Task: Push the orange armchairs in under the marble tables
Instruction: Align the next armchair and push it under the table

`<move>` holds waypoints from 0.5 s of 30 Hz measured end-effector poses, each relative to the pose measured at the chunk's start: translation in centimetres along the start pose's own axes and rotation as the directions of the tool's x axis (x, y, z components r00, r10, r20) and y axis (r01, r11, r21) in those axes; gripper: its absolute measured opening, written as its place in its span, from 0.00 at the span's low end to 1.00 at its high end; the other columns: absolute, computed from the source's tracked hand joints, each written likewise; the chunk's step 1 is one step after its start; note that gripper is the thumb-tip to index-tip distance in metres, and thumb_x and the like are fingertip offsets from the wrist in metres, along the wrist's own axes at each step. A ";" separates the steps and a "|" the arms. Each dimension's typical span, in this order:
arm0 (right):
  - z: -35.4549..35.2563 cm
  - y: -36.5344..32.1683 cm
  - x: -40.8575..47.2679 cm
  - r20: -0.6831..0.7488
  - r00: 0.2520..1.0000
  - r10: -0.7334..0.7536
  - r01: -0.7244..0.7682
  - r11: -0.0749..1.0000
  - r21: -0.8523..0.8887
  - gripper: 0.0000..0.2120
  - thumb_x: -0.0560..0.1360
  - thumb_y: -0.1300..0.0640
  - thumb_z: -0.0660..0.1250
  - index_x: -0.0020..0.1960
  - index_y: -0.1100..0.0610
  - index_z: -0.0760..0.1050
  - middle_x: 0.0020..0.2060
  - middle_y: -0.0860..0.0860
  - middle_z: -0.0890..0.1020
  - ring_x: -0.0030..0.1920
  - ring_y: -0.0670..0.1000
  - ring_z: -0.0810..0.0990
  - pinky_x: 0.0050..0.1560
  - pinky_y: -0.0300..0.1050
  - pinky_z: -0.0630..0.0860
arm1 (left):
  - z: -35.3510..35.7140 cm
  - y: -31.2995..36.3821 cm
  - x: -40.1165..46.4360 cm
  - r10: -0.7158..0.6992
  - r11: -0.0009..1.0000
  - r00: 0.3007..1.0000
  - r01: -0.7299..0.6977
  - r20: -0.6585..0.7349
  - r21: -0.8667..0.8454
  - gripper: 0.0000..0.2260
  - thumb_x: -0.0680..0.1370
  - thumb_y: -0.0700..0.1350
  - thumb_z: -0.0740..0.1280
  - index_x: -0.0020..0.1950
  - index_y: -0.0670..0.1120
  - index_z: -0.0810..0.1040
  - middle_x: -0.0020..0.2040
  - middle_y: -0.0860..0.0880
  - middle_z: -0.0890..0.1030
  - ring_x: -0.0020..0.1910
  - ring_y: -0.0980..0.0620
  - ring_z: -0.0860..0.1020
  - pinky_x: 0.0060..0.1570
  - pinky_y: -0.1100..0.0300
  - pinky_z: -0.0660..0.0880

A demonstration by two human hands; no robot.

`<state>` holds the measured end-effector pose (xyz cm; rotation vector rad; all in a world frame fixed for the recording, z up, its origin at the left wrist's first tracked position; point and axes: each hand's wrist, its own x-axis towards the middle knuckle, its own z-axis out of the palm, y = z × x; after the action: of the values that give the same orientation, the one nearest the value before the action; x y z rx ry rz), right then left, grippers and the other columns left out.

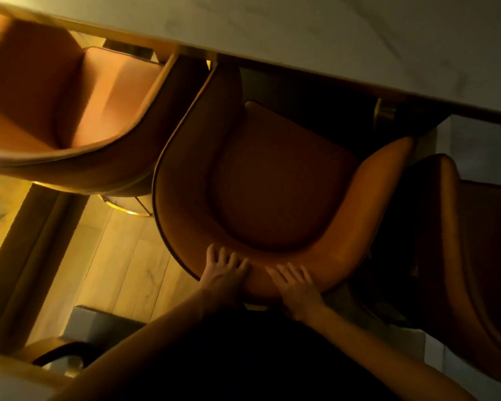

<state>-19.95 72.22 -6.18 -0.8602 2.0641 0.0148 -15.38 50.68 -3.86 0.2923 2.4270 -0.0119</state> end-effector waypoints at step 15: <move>-0.6 2.0 1.7 0.017 0.987 -0.162 0.162 0.978 -0.134 0.35 0.79 0.60 0.58 0.80 0.51 0.44 0.78 0.58 0.59 0.74 0.62 0.62 0.73 0.57 0.59 | -1.8 0.3 0.0 -0.056 0.997 0.997 0.058 0.049 -0.054 0.32 0.75 0.57 0.68 0.74 0.46 0.62 0.68 0.40 0.72 0.67 0.39 0.70 0.70 0.33 0.55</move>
<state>-22.18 72.61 -7.62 -1.1089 1.9994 0.0689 -16.50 51.16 -2.46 0.1956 2.3838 0.0228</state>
